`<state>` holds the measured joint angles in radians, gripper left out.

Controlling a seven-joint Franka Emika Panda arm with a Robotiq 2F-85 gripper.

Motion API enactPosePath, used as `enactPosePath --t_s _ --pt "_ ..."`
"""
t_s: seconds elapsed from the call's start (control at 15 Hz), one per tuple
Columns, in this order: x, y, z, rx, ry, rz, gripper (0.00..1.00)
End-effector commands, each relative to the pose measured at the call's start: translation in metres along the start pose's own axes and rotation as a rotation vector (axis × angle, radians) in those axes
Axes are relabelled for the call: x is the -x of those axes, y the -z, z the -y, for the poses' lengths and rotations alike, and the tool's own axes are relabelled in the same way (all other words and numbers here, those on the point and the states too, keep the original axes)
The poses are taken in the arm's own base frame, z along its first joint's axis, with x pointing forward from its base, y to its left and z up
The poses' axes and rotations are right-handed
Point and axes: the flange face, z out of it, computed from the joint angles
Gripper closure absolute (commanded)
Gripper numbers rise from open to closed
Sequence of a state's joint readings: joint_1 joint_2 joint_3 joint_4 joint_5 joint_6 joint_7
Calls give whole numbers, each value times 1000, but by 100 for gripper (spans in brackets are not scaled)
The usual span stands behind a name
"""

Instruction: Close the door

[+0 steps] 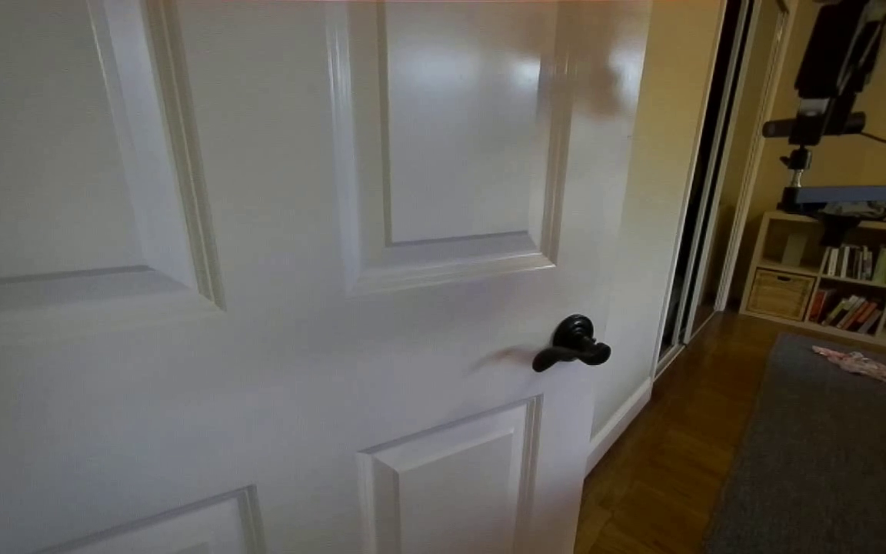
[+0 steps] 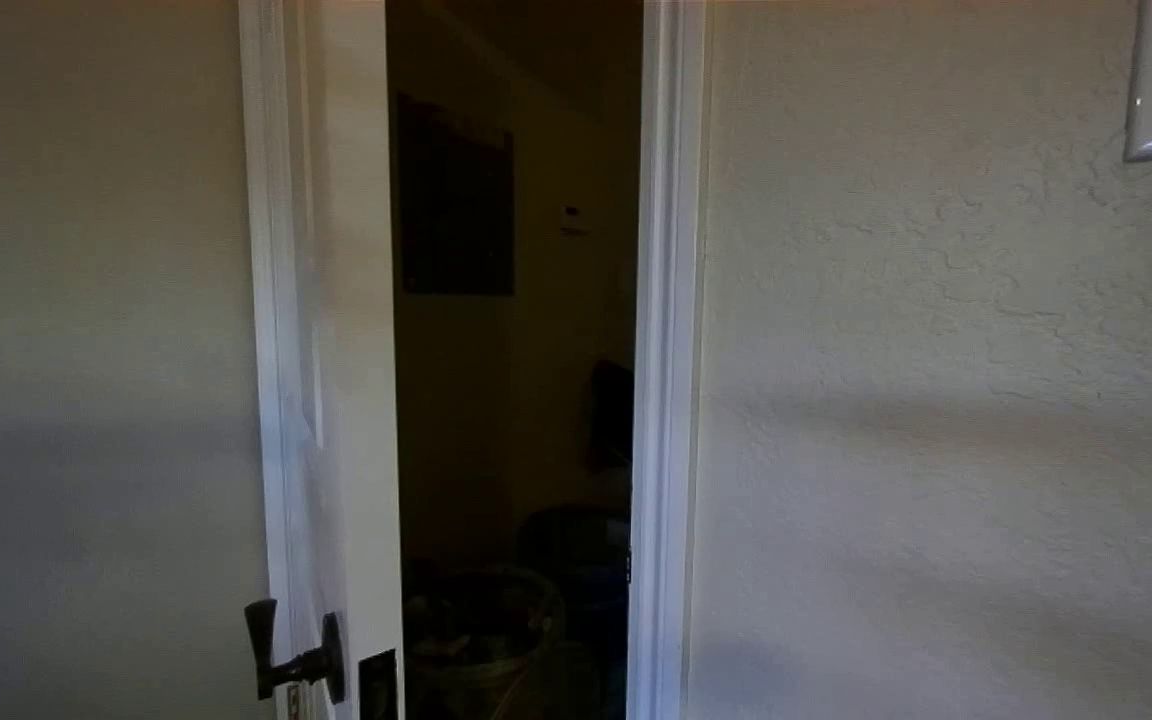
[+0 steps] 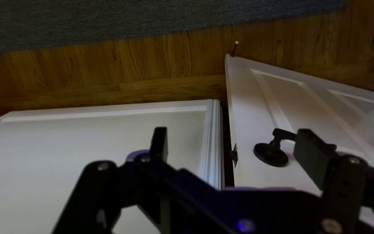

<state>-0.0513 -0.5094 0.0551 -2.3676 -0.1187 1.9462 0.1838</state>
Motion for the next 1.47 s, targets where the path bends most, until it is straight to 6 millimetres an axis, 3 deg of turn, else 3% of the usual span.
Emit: enactPosePath --t_s 0.0,0.27,0.33,0.4,0.6,1.13,1.4 --pt "-7 -8 22 9 -94 -45 0" --pt "-20 -17 45 -9 -170 -77 0" --pt "-24 -17 51 -17 -180 -90 5" --pt "-27 -19 57 -23 -189 -102 10" --pt "-37 -19 74 -50 -215 -138 38" --pt "-71 -14 119 -108 -168 -291 92" --pt "-97 -21 126 -112 -167 -325 100"
